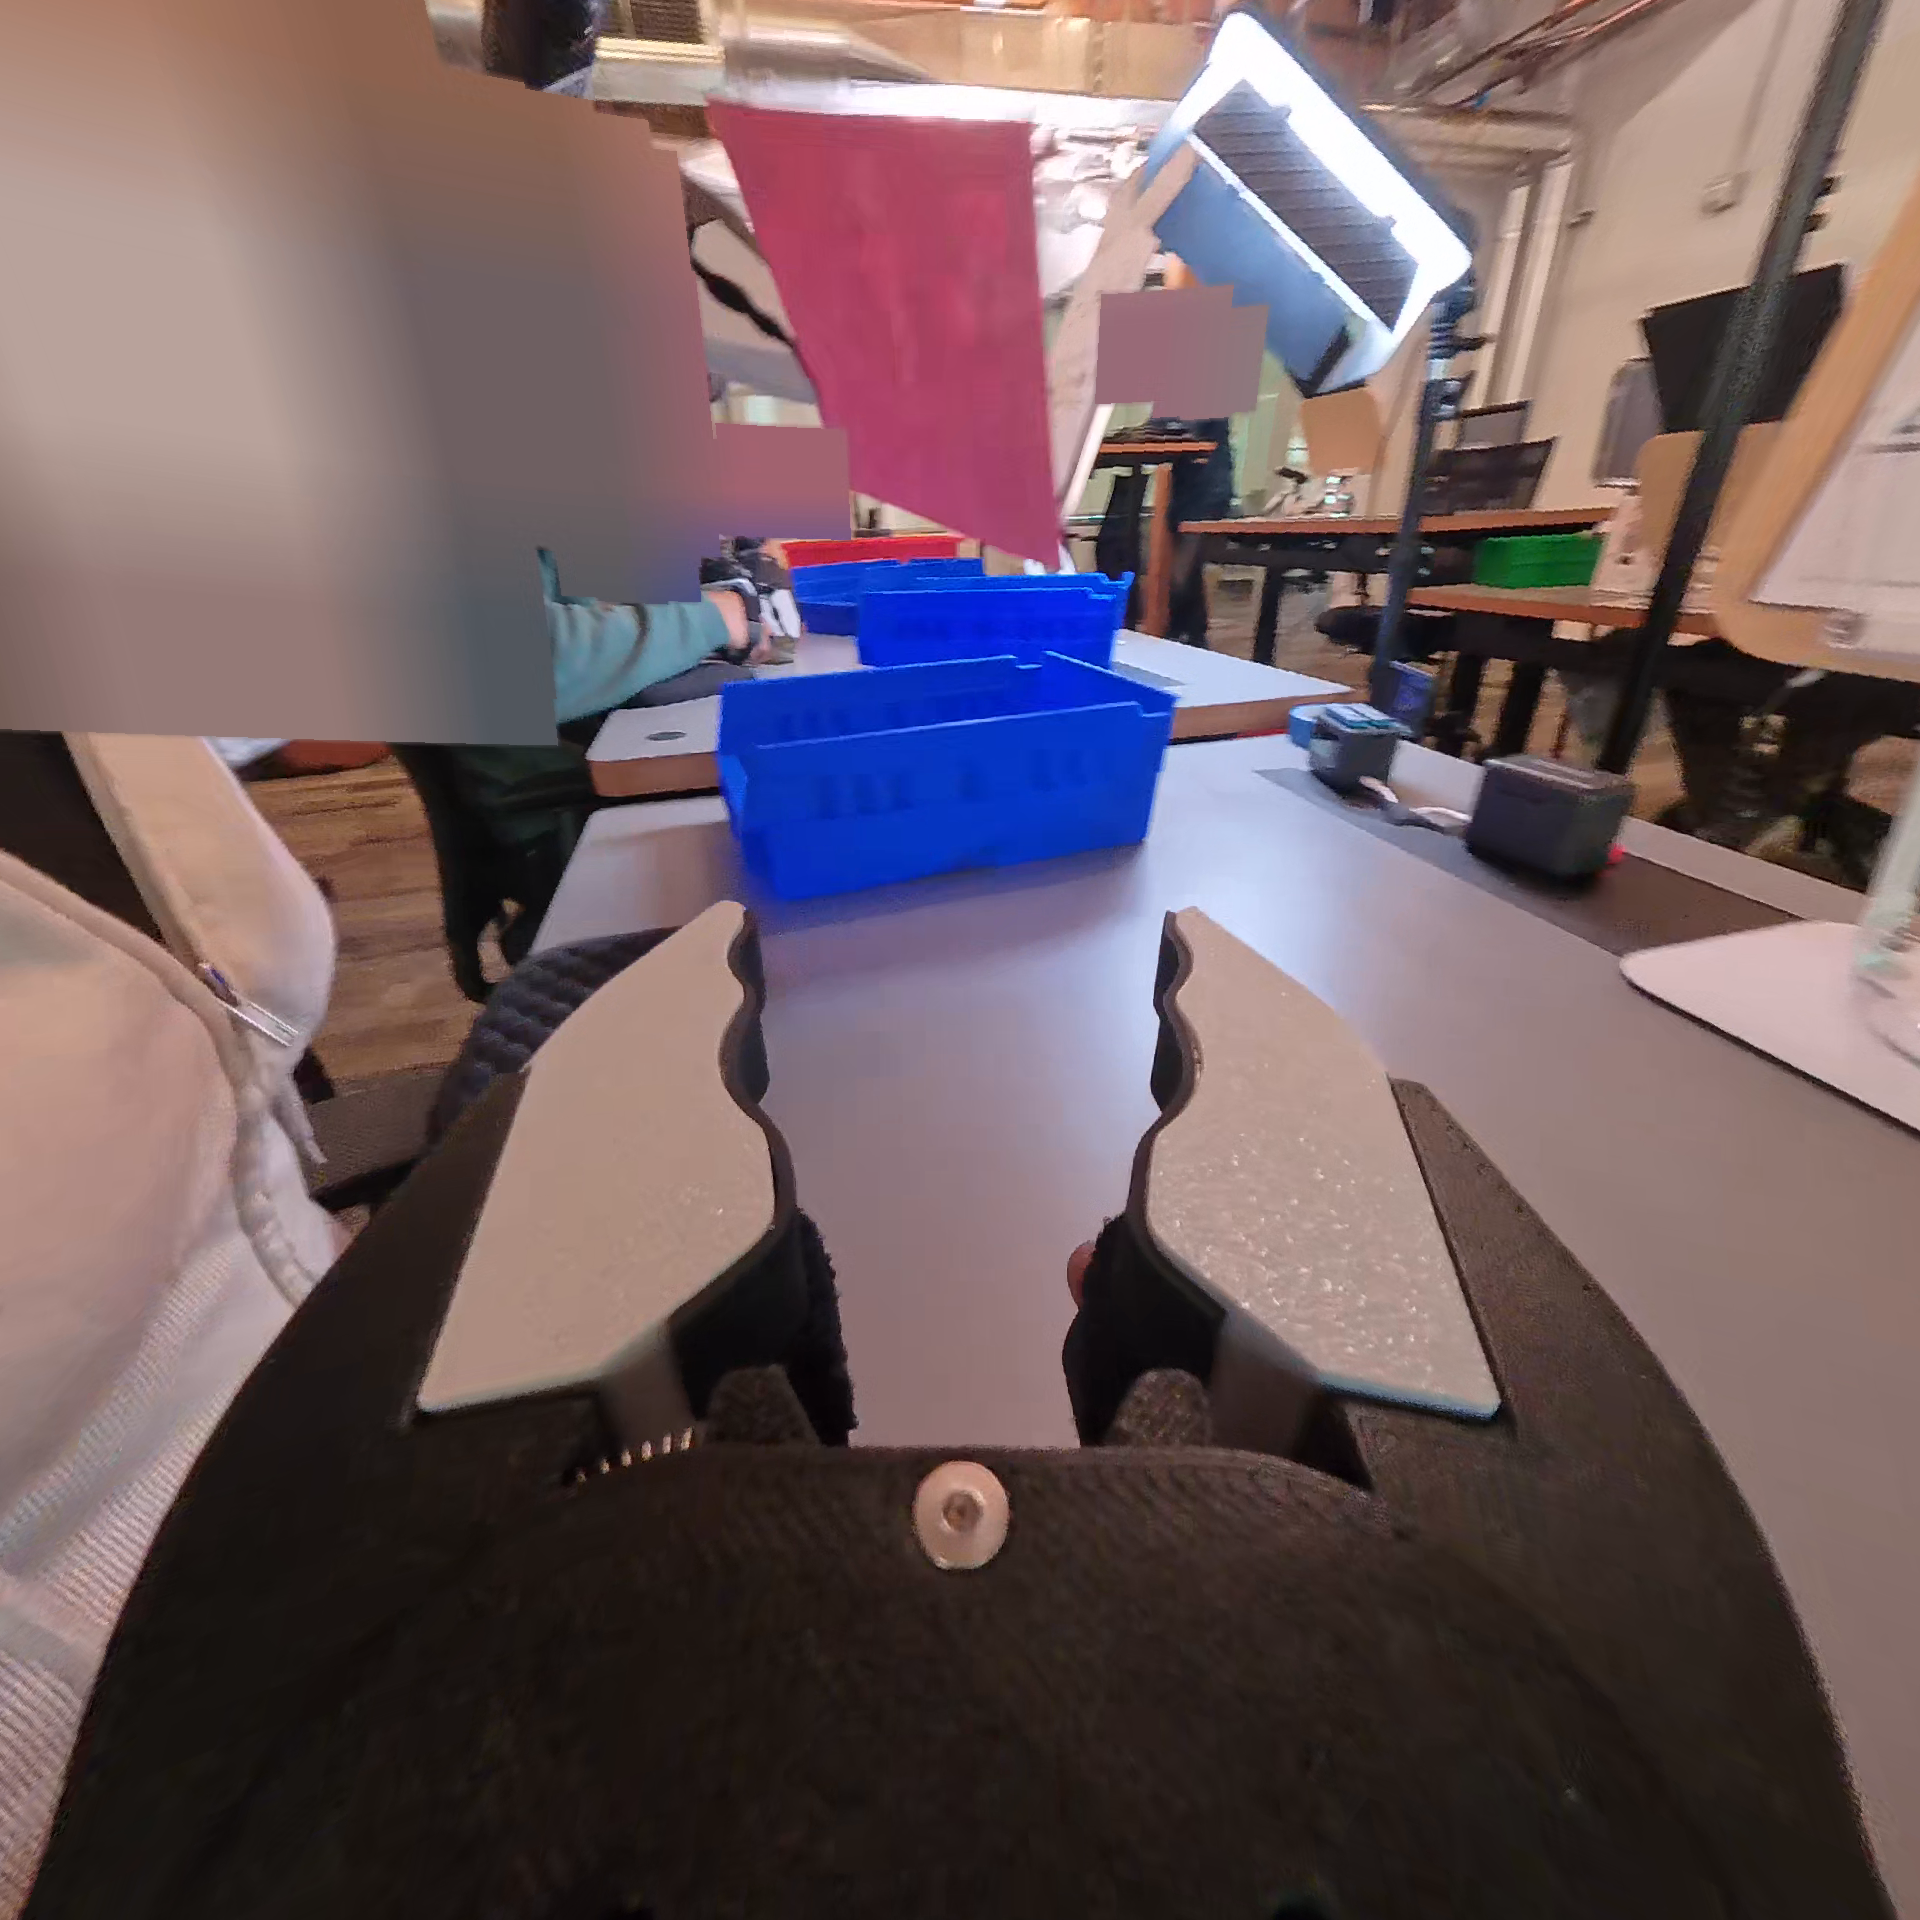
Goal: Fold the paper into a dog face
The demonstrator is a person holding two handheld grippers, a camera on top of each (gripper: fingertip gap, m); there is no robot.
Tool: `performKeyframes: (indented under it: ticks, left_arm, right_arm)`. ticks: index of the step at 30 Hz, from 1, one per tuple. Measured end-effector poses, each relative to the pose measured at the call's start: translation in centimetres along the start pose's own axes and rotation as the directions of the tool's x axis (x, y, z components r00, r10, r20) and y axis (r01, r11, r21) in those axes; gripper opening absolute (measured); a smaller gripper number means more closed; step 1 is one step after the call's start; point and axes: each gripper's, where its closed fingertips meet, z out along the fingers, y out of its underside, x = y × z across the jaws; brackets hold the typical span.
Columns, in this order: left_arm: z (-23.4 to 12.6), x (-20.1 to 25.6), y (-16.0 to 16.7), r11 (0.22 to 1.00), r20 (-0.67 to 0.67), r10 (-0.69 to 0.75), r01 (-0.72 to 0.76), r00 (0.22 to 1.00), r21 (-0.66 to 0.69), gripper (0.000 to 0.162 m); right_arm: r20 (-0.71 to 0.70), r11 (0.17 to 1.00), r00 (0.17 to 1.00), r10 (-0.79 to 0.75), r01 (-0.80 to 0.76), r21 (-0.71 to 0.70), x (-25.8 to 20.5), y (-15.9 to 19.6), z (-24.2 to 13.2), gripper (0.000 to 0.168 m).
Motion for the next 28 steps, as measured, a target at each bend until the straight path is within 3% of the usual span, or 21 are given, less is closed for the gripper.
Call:
performKeyframes:
  ticks: [1,5,8,9,10,12,13,15,17,19,24,26,28]
  left_arm:
    - [0.1,1.0,-1.7,0.998,-0.040,-0.021,0.023,0.999,0.055,0.000]
    - [1.3,6.2,-7.7,0.957,-0.309,-0.099,0.176,0.946,0.232,0.000]
    - [2.2,10.2,-10.9,0.903,-0.577,-0.124,0.333,0.807,0.272,0.000]
    - [2.4,11.1,-11.8,0.883,-0.653,-0.132,0.389,0.745,0.264,0.000]
    - [2.5,11.9,-12.6,0.859,-0.724,-0.142,0.447,0.675,0.249,0.000]
    - [2.6,12.7,-14.1,0.797,-0.823,-0.158,0.563,0.545,0.220,0.000]
    - [2.8,12.9,-14.8,0.762,-0.854,-0.161,0.613,0.495,0.211,0.000]
    - [2.8,13.0,-16.0,0.687,-0.896,-0.151,0.696,0.417,0.209,0.000]
    - [2.7,13.3,-16.8,0.637,-0.921,-0.123,0.741,0.369,0.212,0.000]
    - [2.7,13.8,-17.0,0.618,-0.932,-0.095,0.755,0.349,0.220,0.000]
    - [2.9,14.5,-16.5,0.587,-0.954,-0.070,0.785,0.292,0.197,0.000]
    - [2.8,14.2,-16.2,0.563,-0.956,-0.068,0.802,0.286,0.200,0.000]
    - [2.7,13.8,-16.0,0.552,-0.951,-0.069,0.805,0.301,0.215,0.000]
  right_arm:
    - [0.026,1.000,1.000,0.005,-0.006,0.004,-0.6,-0.3,0.6,0.074]
    - [0.089,1.000,0.996,-0.016,0.016,0.000,-2.5,-2.0,2.4,0.083]
    - [0.087,0.956,0.953,-0.290,0.293,-0.024,-2.9,-3.3,2.1,0.085]
    - [0.018,0.893,0.893,-0.450,0.450,-0.018,-2.3,-4.1,1.5,0.086]
    - [-0.069,0.775,0.773,-0.631,0.630,-0.035,-1.6,-5.0,0.9,0.085]
    - [-0.206,0.439,0.407,-0.890,0.887,-0.144,-0.4,-6.0,0.1,0.091]
    - [-0.227,0.325,0.283,-0.932,0.930,-0.174,-0.4,-5.9,0.4,0.096]
    - [-0.257,0.248,0.199,-0.946,0.952,-0.177,-0.5,-5.3,1.4,0.101]
    - [-0.319,0.243,0.180,-0.930,0.955,-0.170,0.1,-5.6,2.2,0.104]
    - [-0.336,0.275,0.218,-0.917,0.952,-0.135,0.6,-6.0,3.3,0.095]
    - [-0.242,0.295,0.283,-0.928,0.955,-0.015,-0.1,-5.6,5.9,0.060]
    - [-0.168,0.345,0.348,-0.922,0.937,0.052,-1.4,-4.8,6.4,0.062]
    - [-0.110,0.462,0.473,-0.874,0.879,0.116,-2.7,-4.3,6.3,0.069]
